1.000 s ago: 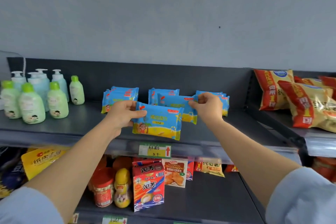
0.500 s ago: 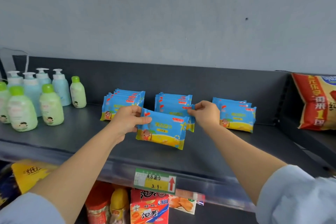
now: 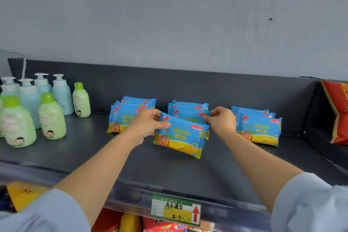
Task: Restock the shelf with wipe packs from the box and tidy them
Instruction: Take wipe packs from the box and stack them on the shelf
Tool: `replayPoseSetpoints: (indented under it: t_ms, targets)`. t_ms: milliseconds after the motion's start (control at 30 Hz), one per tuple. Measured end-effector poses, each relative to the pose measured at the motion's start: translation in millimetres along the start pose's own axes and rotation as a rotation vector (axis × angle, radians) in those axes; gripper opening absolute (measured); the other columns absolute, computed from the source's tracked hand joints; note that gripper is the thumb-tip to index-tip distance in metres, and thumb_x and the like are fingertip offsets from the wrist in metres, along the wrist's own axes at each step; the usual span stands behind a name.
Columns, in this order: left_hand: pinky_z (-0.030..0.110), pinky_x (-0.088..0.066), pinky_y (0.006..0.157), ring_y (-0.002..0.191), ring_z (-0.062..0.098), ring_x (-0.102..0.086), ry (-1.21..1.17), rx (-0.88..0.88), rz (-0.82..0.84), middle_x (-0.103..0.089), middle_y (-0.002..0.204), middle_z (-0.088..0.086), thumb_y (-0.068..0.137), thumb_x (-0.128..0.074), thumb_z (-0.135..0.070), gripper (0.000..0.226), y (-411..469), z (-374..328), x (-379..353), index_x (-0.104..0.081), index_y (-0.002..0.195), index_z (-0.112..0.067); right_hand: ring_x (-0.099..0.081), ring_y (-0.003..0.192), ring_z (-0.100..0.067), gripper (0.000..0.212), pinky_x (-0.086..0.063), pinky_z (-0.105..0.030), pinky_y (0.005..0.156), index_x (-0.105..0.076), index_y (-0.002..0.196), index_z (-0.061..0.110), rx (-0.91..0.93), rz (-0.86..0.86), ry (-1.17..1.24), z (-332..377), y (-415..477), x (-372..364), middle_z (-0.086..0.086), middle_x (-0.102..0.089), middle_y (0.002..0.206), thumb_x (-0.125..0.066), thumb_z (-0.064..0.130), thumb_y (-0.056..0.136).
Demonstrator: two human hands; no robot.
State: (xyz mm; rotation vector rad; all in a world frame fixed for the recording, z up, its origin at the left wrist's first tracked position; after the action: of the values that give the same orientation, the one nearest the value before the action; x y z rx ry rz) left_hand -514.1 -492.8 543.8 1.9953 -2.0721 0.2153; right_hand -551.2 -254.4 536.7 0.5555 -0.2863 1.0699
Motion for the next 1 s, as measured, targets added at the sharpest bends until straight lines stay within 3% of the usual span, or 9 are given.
replayPoseSetpoints:
  t_ms: [100, 233, 333, 400, 467, 667, 767, 867, 1000]
  targets:
    - [0.037, -0.058, 0.080, 0.091, 0.016, -0.069, 0.006, -0.018, -0.020, -0.070, 0.093, 0.000, 0.082, -0.071, -0.004, 0.015, 11, 3, 0, -0.064, 0.092, -0.014, -0.061, 0.070, -0.015, 0.026, -0.047, -0.028, 0.060, -0.053, 0.073, 0.021, 0.016, 0.011, -0.014, 0, 2, -3, 0.002, -0.064, 0.078, -0.077, 0.027, 0.079]
    - [0.018, -0.046, 0.060, 0.078, 0.007, -0.064, 0.101, -0.090, -0.074, -0.067, 0.083, -0.008, 0.081, -0.074, -0.008, 0.015, 20, 5, -2, -0.063, 0.085, -0.018, -0.066, 0.074, -0.022, 0.024, -0.054, -0.032, 0.066, -0.055, 0.074, 0.020, 0.022, 0.015, 0.001, -3, 3, -5, -0.001, -0.066, 0.078, -0.078, 0.025, 0.079]
    - [0.018, -0.041, 0.050, 0.067, 0.006, -0.057, 0.164, -0.105, -0.126, -0.064, 0.079, -0.005, 0.081, -0.074, -0.011, 0.014, 27, 9, -3, -0.062, 0.087, -0.014, -0.068, 0.077, -0.022, 0.017, -0.059, -0.039, 0.074, -0.059, 0.077, 0.019, 0.019, 0.028, 0.020, -6, 4, -5, -0.002, -0.068, 0.081, -0.076, 0.022, 0.080]
    - [0.027, -0.050, 0.052, 0.066, 0.013, -0.060, 0.202, -0.102, -0.153, -0.065, 0.084, 0.001, 0.082, -0.074, -0.013, 0.017, 31, 11, -5, -0.061, 0.093, -0.010, -0.069, 0.078, -0.021, 0.013, -0.059, -0.041, 0.076, -0.062, 0.081, 0.019, 0.009, 0.040, 0.033, -7, 5, -6, -0.002, -0.069, 0.083, -0.075, 0.019, 0.081]
    - [0.036, -0.058, 0.064, 0.067, 0.018, -0.065, 0.229, -0.099, -0.169, -0.067, 0.088, 0.006, 0.082, -0.074, -0.013, 0.019, 34, 11, -7, -0.060, 0.095, -0.009, -0.070, 0.078, -0.020, 0.012, -0.060, -0.041, 0.076, -0.063, 0.085, 0.018, -0.005, 0.057, 0.060, -9, 6, -6, -0.002, -0.070, 0.085, -0.075, 0.018, 0.082]
    - [0.044, -0.058, 0.076, 0.083, 0.022, -0.067, 0.328, -0.138, -0.224, -0.063, 0.095, 0.004, 0.079, -0.077, -0.015, 0.028, 41, 11, -15, -0.054, 0.095, -0.016, -0.071, 0.077, -0.022, 0.016, -0.060, -0.042, 0.077, -0.062, 0.079, 0.021, -0.035, 0.070, 0.095, -14, 8, -7, -0.002, -0.071, 0.085, -0.072, 0.008, 0.082]
    - [0.042, -0.057, 0.078, 0.088, 0.022, -0.065, 0.393, -0.134, -0.237, -0.063, 0.100, 0.002, 0.076, -0.079, -0.021, 0.038, 42, 13, -18, -0.052, 0.102, -0.017, -0.071, 0.076, -0.022, 0.021, -0.060, -0.042, 0.077, -0.060, 0.076, 0.023, -0.046, 0.065, 0.097, -15, 8, -7, -0.002, -0.071, 0.085, -0.069, 0.006, 0.084]
    - [0.031, -0.048, 0.070, 0.091, 0.018, -0.059, 0.452, -0.146, -0.271, -0.061, 0.103, 0.001, 0.079, -0.077, -0.024, 0.039, 44, 12, -21, -0.051, 0.107, -0.015, -0.071, 0.080, -0.022, 0.025, -0.060, -0.042, 0.078, -0.059, 0.073, 0.026, -0.053, 0.042, 0.099, -16, 10, -8, -0.002, -0.070, 0.087, -0.068, 0.006, 0.084]
    - [0.029, -0.041, 0.070, 0.093, 0.017, -0.053, 0.500, -0.145, -0.282, -0.057, 0.112, 0.003, 0.078, -0.078, -0.024, 0.046, 45, 14, -26, -0.047, 0.110, -0.015, -0.070, 0.081, -0.021, 0.024, -0.060, -0.041, 0.077, -0.061, 0.073, 0.027, -0.071, 0.022, 0.100, -17, 11, -10, -0.001, -0.071, 0.088, -0.067, 0.006, 0.085]
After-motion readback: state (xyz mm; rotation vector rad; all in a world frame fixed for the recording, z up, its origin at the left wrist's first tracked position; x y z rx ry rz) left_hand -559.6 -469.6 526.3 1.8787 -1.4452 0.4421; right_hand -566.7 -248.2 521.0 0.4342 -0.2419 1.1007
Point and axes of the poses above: each hand's wrist, its own y-axis towards the middle knuckle, its own x-axis out of the back of the hand, z = x × y, the point moved 4 cm from there along y, towards the middle knuckle
